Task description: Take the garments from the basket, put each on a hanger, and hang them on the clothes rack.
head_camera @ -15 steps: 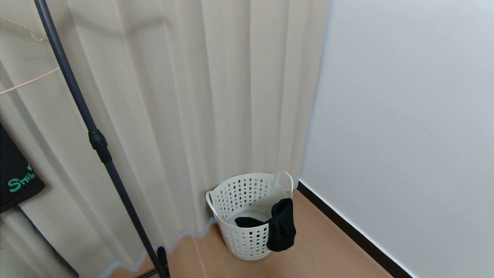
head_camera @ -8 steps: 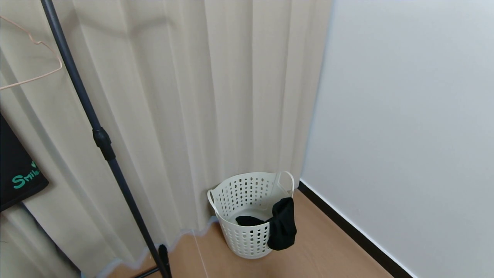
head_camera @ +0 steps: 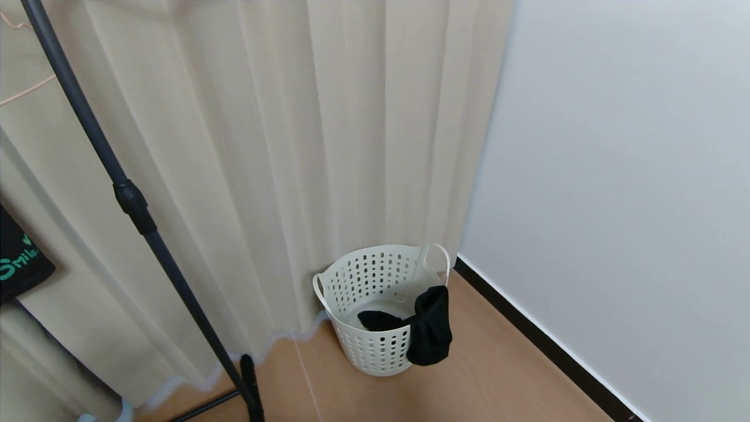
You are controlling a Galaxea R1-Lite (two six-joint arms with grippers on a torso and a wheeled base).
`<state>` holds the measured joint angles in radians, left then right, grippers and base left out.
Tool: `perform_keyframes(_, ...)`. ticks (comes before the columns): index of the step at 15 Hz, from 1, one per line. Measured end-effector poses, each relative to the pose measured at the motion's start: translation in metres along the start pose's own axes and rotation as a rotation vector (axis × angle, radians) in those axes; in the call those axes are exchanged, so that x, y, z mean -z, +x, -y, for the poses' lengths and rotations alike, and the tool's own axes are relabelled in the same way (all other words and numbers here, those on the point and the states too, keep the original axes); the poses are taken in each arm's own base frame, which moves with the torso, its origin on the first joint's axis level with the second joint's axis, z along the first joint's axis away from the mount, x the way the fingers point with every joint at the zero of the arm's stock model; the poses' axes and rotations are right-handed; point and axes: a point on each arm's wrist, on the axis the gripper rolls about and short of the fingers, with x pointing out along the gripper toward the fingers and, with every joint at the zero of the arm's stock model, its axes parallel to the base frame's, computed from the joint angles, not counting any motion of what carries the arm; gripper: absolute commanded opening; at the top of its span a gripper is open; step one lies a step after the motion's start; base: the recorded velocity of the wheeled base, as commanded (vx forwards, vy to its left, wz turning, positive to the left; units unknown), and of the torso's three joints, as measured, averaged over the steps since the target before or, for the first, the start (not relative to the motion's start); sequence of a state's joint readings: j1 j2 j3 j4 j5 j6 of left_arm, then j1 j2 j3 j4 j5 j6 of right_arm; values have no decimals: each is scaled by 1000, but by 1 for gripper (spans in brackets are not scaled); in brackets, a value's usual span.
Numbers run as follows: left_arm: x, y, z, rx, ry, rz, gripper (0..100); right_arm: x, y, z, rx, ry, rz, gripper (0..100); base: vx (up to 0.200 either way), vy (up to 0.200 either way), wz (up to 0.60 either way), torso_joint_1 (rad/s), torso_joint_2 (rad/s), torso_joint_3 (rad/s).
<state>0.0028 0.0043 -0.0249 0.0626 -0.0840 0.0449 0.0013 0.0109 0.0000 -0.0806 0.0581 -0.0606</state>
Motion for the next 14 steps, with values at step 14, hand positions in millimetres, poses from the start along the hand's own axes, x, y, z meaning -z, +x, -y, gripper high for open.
perform_keyframes(14, 0, 0, 0, -4, 0, 0, 100, 0, 0, 0, 0, 0, 0, 100, 0, 0, 0, 3, 3, -198)
